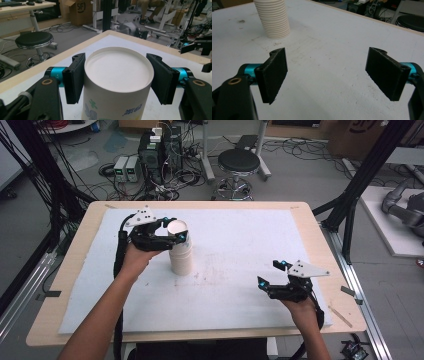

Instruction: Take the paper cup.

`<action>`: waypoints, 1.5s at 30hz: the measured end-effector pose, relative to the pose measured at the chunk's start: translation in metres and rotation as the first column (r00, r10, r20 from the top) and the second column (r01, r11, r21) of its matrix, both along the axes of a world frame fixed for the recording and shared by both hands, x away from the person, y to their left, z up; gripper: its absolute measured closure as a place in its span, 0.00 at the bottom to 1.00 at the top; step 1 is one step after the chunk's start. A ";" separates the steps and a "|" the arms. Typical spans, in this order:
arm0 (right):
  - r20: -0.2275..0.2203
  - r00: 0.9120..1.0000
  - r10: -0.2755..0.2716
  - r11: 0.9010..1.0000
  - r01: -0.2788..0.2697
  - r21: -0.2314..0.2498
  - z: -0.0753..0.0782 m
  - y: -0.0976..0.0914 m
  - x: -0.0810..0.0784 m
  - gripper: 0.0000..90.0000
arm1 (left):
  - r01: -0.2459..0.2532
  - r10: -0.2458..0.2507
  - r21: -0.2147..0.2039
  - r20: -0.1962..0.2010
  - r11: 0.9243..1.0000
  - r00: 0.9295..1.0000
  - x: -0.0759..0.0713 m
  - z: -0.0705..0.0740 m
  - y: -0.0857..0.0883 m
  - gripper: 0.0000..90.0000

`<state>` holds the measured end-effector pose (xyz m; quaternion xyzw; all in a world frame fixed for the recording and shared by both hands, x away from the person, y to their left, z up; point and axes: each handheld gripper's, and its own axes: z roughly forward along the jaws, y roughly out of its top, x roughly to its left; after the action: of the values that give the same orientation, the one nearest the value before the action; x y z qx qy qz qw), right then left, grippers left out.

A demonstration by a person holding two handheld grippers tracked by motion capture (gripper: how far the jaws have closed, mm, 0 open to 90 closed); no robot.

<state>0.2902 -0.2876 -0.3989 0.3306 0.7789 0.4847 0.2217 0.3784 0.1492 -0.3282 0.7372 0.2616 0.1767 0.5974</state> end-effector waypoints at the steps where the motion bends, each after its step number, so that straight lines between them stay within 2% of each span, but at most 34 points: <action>1: 0.002 1.000 0.001 1.000 -0.001 0.000 0.000 0.000 0.000 0.20 | 0.002 -0.002 -0.006 0.003 1.000 1.000 0.000 0.003 0.001 0.39; 6: -0.001 1.000 -0.001 1.000 0.001 0.005 0.000 0.000 0.000 0.20 | 0.012 -0.011 -0.023 0.029 1.000 1.000 -0.003 0.015 0.003 0.39; 7: 0.001 1.000 -0.004 1.000 0.004 0.004 0.000 0.000 0.000 0.20 | 0.016 -0.014 -0.045 0.046 0.999 0.999 -0.003 0.021 0.005 0.39; 12: 0.000 1.000 -0.009 1.000 0.009 0.008 0.000 -0.001 0.000 0.20 | 0.013 -0.008 -0.071 0.074 0.997 0.997 -0.006 0.031 0.007 0.39; 13: 0.004 1.000 -0.006 1.000 0.006 0.011 0.000 -0.001 0.000 0.20 | 0.023 -0.015 -0.094 0.087 0.995 0.996 -0.009 0.037 0.008 0.39; 14: 0.003 1.000 -0.003 1.000 0.003 0.012 0.001 -0.001 0.000 0.20 | 0.030 -0.021 -0.100 0.095 0.995 0.995 -0.011 0.040 0.008 0.39; 19: 0.000 1.000 0.004 1.000 -0.004 0.019 0.001 0.000 0.000 0.20 | 0.050 -0.036 -0.112 0.126 0.992 0.991 -0.020 0.050 0.006 0.39; 21: -0.005 1.000 0.013 1.000 -0.013 0.018 0.000 0.002 0.000 0.20 | 0.082 -0.067 -0.117 0.128 0.990 0.989 -0.027 0.054 0.003 0.39; 26: -0.010 1.000 0.029 0.999 -0.029 0.023 0.001 0.005 0.000 0.20 | 0.129 -0.113 -0.124 0.129 0.984 0.985 -0.037 0.052 -0.004 0.39; 30: -0.007 0.999 0.047 0.999 -0.047 0.028 0.003 0.008 0.001 0.20 | 0.168 -0.155 -0.110 0.117 0.980 0.981 -0.046 0.045 -0.015 0.39; 32: -0.004 0.998 0.055 0.998 -0.055 0.027 0.005 0.009 0.000 0.20 | 0.174 -0.161 -0.108 0.115 0.979 0.980 -0.047 0.044 -0.016 0.39; 33: 0.001 0.998 0.059 0.998 -0.059 0.025 0.005 0.010 0.001 0.20 | 0.186 -0.174 -0.113 0.110 0.976 0.979 -0.049 0.041 -0.020 0.39; 36: -0.001 0.997 0.071 0.997 -0.071 0.027 0.006 0.011 0.002 0.20 | 0.197 -0.186 -0.104 0.104 0.975 0.977 -0.050 0.038 -0.024 0.39; 37: -0.008 0.997 0.081 0.996 -0.080 0.026 0.006 0.013 0.003 0.20 | 0.214 -0.204 -0.100 0.096 0.972 0.974 -0.051 0.036 -0.029 0.39; 40: -0.023 0.995 0.101 0.995 -0.100 0.029 0.006 0.017 0.008 0.20 | 0.232 -0.224 -0.095 0.093 0.968 0.970 -0.052 0.031 -0.035 0.39; 45: -0.036 0.990 0.140 0.990 -0.138 0.034 0.007 0.027 0.015 0.20 | 0.243 -0.237 -0.075 0.080 0.967 0.968 -0.054 0.019 -0.045 0.39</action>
<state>0.3049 -0.2611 -0.3922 0.2881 0.7962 0.5050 0.1672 0.3242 0.1037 -0.3093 0.7308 0.1563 0.1176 0.6540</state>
